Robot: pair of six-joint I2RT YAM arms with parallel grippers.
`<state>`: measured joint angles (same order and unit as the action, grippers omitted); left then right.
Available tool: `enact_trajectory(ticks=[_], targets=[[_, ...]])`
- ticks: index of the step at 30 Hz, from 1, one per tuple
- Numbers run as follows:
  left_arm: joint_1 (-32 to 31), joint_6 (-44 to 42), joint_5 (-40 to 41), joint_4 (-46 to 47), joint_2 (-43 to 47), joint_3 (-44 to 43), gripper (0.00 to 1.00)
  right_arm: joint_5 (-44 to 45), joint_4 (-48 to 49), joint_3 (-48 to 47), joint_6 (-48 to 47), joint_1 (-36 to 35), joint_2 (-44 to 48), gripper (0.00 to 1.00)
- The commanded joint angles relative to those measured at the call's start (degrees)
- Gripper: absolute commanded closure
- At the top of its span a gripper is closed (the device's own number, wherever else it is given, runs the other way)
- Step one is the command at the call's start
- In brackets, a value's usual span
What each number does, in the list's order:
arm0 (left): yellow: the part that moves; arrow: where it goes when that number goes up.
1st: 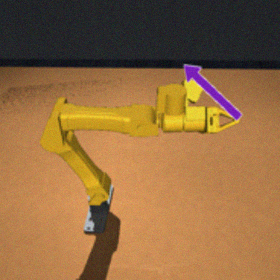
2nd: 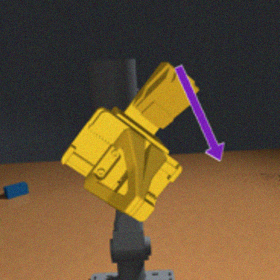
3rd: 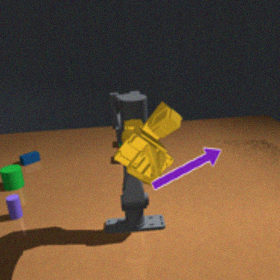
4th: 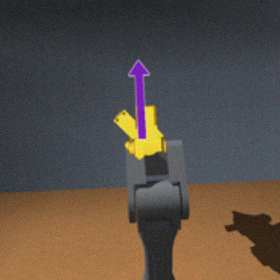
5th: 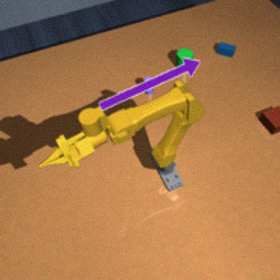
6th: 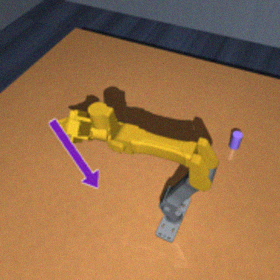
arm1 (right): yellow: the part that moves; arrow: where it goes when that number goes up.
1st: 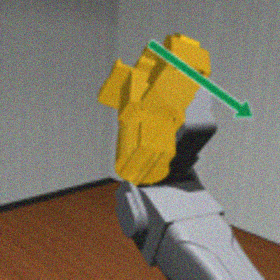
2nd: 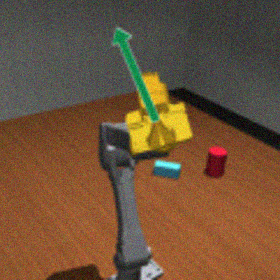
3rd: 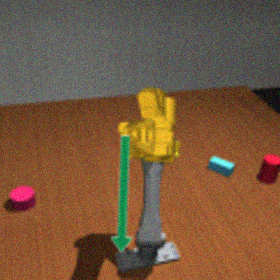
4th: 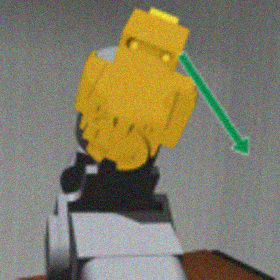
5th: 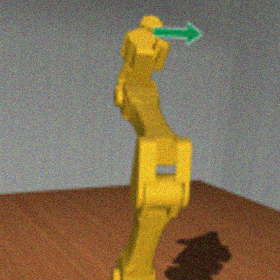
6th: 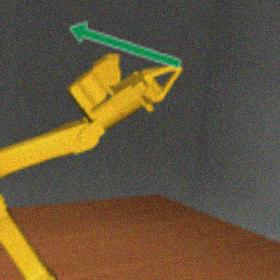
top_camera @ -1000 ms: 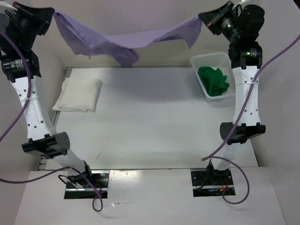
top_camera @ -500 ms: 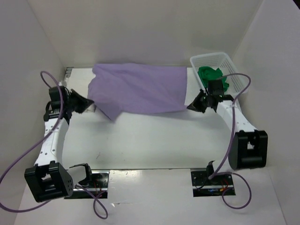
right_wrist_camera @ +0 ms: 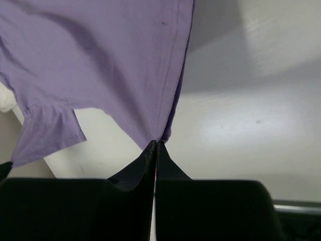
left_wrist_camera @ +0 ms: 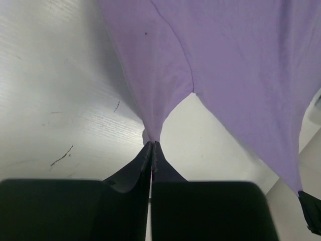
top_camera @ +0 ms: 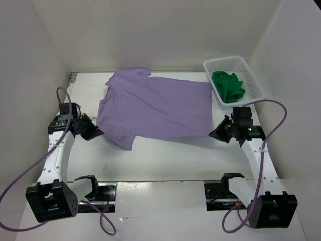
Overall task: Fold and stack the t-shirts
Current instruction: Flatten out the tshirt, then grap the side of the flattened tshirt closest away from the robot with both arms
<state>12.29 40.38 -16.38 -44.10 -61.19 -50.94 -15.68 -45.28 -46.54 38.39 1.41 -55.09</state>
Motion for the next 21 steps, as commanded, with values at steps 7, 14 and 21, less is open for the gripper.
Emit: enact_trajectory(ticks=[7, 14, 21], targets=[[-4.2, -2.7, 9.9, -10.3, -2.5, -13.5, 1.00, 7.3, -17.1, -6.9, 1.0, -1.9, 6.5, 1.00], [-4.2, -1.1, 5.5, 2.2, -9.0, -17.5, 1.00, 4.0, -7.1, -2.1, 3.3, -1.9, -0.2, 1.00], [-4.2, 2.4, 1.5, 15.2, -18.9, -17.0, 1.00, -0.3, 9.0, 4.5, 6.8, -0.9, -10.8, 1.00]])
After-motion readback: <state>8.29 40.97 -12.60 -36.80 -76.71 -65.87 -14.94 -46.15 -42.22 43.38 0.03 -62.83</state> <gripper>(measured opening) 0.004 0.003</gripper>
